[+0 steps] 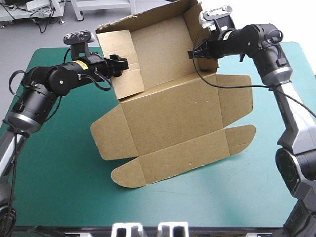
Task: Fold the box
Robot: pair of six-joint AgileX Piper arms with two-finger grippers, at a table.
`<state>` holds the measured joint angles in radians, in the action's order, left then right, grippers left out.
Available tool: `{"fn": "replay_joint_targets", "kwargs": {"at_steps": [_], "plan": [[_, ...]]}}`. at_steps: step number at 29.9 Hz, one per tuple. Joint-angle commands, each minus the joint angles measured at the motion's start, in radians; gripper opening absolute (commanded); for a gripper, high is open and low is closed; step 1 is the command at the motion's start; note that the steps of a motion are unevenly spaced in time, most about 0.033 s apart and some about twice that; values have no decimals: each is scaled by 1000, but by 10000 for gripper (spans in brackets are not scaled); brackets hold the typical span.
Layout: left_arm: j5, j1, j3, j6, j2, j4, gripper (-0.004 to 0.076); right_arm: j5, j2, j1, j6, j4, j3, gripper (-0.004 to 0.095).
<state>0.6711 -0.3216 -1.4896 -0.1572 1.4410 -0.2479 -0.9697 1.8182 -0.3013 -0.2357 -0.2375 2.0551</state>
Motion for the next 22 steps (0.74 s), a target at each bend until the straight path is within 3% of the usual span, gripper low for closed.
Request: {"fn": "replay_joint_targets", "kwargs": {"at_steps": [1, 6, 11, 13, 18, 22], "plan": [[-80, -55, -31, -197, 8, 173, 463, 11, -38, -13, 29, -64, 29, -18], [4, -109, -31, -323, 80, 351, 462, -35, -28, -13, 33, -73, 29, -18], [-47, -131, -31, -350, 134, 346, 426, -58, -28, -13, 33, -71, 29, -18], [-50, -131, -31, -362, 138, 343, 353, -82, -28, -13, 33, -48, 29, -18], [-59, -131, -35, -362, 141, 343, 11, -182, -4, -13, 69, 55, 29, -18], [-68, -141, -35, -342, 145, 343, -8, -276, 40, -13, 107, 105, 29, -18]]}}
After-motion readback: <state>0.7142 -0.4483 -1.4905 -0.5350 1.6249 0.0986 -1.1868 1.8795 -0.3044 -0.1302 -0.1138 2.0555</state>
